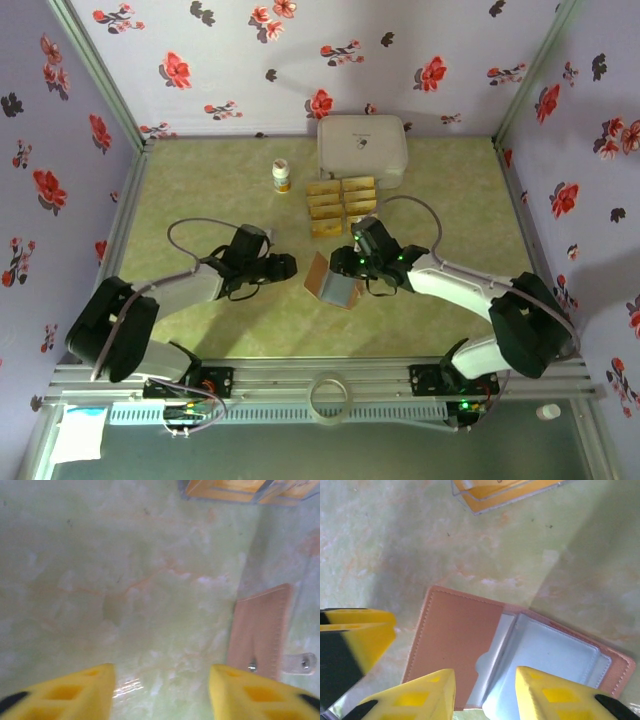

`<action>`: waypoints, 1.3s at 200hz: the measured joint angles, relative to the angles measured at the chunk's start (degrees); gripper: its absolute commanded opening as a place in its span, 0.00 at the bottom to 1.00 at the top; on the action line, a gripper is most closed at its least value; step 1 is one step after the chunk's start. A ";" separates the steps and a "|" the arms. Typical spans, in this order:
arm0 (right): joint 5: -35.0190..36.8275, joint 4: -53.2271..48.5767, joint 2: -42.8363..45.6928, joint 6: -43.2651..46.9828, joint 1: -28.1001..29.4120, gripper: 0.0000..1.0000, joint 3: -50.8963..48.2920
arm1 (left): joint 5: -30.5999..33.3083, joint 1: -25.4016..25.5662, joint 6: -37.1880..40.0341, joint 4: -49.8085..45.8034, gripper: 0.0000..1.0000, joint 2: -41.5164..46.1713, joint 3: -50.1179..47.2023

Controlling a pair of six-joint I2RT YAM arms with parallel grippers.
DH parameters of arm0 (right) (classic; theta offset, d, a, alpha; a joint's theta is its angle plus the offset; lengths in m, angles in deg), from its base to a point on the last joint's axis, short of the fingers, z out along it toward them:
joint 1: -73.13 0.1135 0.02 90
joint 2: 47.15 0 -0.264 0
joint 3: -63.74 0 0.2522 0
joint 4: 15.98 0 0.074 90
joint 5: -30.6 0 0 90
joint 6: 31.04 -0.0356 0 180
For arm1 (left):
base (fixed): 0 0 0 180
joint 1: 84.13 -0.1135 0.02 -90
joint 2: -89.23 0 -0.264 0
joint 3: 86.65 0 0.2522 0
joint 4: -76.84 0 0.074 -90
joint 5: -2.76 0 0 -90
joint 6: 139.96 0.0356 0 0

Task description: Put the credit cards into the card holder

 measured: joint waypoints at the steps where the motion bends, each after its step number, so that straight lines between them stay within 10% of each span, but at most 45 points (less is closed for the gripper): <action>1: 0.04 -0.02 0.00 0.00 0.02 0.33 0.00 | 0.00 0.00 -0.13 0.02 0.64 0.07 0.02; 139: 5.25 -3.80 0.00 -0.20 4.44 0.28 -0.74 | -3.61 4.04 9.31 -10.56 0.68 -12.02 17.57; 191: 6.69 -5.22 0.04 0.24 4.68 0.25 -2.91 | -3.65 5.22 10.71 -11.63 0.18 -16.37 18.99; 260: 11.87 -8.00 5.16 0.87 4.46 0.23 -8.07 | -2.69 5.27 8.98 -11.04 0.01 -16.15 17.92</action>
